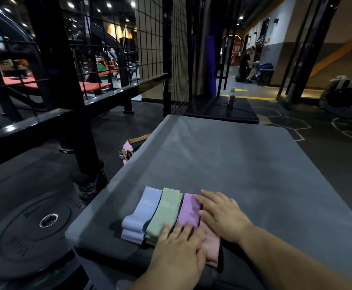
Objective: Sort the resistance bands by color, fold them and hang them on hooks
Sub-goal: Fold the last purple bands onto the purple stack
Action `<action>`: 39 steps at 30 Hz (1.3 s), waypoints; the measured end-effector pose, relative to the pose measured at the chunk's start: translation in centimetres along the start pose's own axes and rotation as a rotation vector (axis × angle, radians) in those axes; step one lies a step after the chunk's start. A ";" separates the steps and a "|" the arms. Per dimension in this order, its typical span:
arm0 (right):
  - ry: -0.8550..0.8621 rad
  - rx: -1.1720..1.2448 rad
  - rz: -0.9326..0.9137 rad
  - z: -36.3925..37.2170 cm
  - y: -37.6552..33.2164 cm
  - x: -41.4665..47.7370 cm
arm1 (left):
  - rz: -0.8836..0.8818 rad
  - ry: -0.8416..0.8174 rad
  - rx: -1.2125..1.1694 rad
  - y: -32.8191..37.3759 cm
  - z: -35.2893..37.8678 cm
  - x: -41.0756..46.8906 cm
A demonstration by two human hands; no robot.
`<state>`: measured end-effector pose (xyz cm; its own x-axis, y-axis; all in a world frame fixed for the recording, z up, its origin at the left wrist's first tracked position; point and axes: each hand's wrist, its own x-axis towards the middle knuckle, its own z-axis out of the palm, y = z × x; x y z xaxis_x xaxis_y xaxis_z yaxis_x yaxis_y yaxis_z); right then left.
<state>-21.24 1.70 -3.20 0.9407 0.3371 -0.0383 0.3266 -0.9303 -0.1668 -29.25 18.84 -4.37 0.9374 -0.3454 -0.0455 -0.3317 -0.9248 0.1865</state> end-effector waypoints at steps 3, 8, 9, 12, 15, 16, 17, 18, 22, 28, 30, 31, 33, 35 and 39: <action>-0.010 -0.048 -0.018 0.2 0.4 0.1 | 0.016 0.021 0.031 -0.3 0.8 0.4; -0.047 -0.091 -0.067 -0.3 0.4 0.2 | 0.034 0.039 0.001 -0.5 1.4 0.5; -0.058 -0.103 -0.072 -0.3 0.4 0.3 | 0.036 0.038 -0.015 -0.6 1.5 0.4; -0.087 -0.120 -0.075 -0.4 0.4 0.5 | 0.035 0.021 -0.028 -0.6 1.8 0.3; -0.111 -0.123 -0.071 -0.2 0.5 0.7 | 0.016 -0.001 -0.033 -0.8 2.2 0.2; -0.117 -0.132 -0.068 -0.1 0.5 0.9 | 0.008 -0.015 -0.033 -0.9 2.3 0.1; -0.119 -0.135 -0.064 -0.1 0.6 1.0 | 0.006 -0.017 -0.021 -0.9 2.4 -0.1; -0.118 -0.128 -0.062 0.0 0.6 1.1 | 0.016 -0.016 -0.006 -0.9 2.7 -0.1; -0.138 -0.109 -0.056 0.2 0.8 1.3 | 0.020 -0.028 0.049 -0.6 2.2 -0.1; -0.117 -0.099 -0.056 0.3 0.8 1.1 | 0.053 0.066 0.053 -0.6 1.2 0.1; -0.111 -0.090 -0.051 0.3 0.7 1.0 | 0.051 -0.065 0.020 -0.6 1.0 -0.1; -0.100 -0.097 -0.050 0.2 0.7 0.9 | 0.049 -0.093 0.026 -0.6 1.0 0.0; -0.073 -0.120 -0.052 0.1 0.5 0.8 | 0.031 -0.103 0.045 -0.4 0.7 -0.1; -0.037 -0.113 -0.053 -0.2 0.6 0.7 | 0.016 -0.121 0.045 -0.2 0.3 -0.1; 0.037 -0.099 -0.028 -0.9 0.8 0.4 | 0.023 -0.128 0.031 -0.3 0.4 -0.4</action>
<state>-20.55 0.98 -2.50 0.9334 0.3590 0.0015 0.3582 -0.9311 -0.0687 -29.54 19.15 -4.78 0.9088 -0.3827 -0.1664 -0.3584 -0.9200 0.1583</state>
